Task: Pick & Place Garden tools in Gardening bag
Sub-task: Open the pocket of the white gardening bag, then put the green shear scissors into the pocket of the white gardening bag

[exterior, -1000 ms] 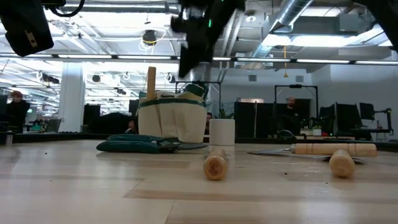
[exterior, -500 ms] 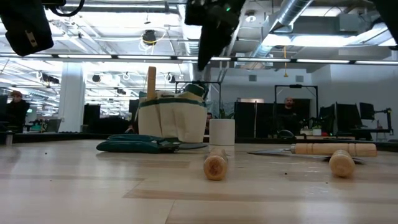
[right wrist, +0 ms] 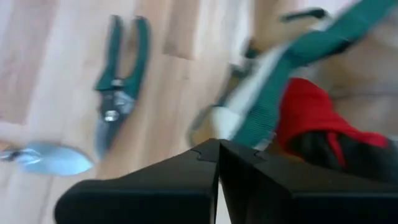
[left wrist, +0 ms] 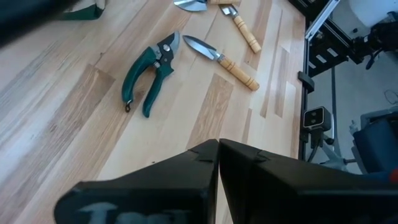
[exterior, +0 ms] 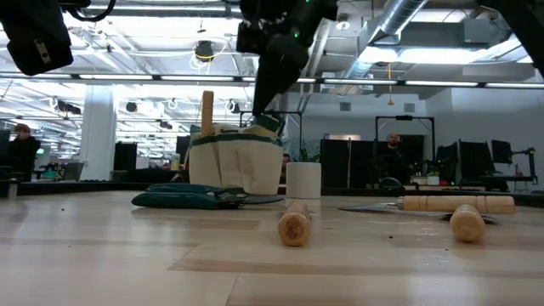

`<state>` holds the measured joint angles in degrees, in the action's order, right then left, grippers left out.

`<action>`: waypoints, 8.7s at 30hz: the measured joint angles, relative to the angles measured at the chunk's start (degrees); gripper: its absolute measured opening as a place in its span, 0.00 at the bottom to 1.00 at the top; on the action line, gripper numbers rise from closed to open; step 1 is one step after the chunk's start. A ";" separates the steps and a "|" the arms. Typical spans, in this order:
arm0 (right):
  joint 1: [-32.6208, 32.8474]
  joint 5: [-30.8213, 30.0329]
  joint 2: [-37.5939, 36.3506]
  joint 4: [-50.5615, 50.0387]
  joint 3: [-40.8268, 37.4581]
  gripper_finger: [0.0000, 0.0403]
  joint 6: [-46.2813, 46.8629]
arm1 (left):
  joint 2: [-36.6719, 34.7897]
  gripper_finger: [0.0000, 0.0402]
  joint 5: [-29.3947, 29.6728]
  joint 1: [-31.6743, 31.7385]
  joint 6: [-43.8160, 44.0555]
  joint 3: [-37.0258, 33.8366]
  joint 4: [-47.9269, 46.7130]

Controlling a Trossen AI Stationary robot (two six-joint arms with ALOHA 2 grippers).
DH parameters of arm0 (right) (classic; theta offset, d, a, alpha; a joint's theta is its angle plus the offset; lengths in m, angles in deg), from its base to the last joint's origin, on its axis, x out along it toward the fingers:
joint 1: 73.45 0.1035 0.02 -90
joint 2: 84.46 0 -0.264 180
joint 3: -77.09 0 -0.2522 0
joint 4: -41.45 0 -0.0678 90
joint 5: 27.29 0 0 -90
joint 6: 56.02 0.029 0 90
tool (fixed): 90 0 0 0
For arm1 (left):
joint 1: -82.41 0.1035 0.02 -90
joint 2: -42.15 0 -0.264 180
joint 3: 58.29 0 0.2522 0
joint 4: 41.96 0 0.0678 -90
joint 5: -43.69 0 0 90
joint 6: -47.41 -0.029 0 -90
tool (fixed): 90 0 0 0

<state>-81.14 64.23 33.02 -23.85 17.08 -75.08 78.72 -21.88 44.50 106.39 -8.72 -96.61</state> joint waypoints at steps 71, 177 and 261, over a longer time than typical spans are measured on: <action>-4.03 -1.53 -3.24 16.03 -10.37 0.00 -0.37 | 1.51 0.00 0.83 0.07 0.22 0.07 2.52; 0.82 -24.04 1.64 13.95 -1.86 0.00 10.97 | 1.51 0.00 0.62 0.07 0.00 0.02 4.10; 14.90 -7.55 9.91 16.42 2.13 0.65 19.16 | 1.52 0.27 -2.29 0.04 -1.73 0.02 3.61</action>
<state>-66.24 56.68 42.93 -7.43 19.21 -55.92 80.25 -24.17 44.55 104.67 -8.70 -93.00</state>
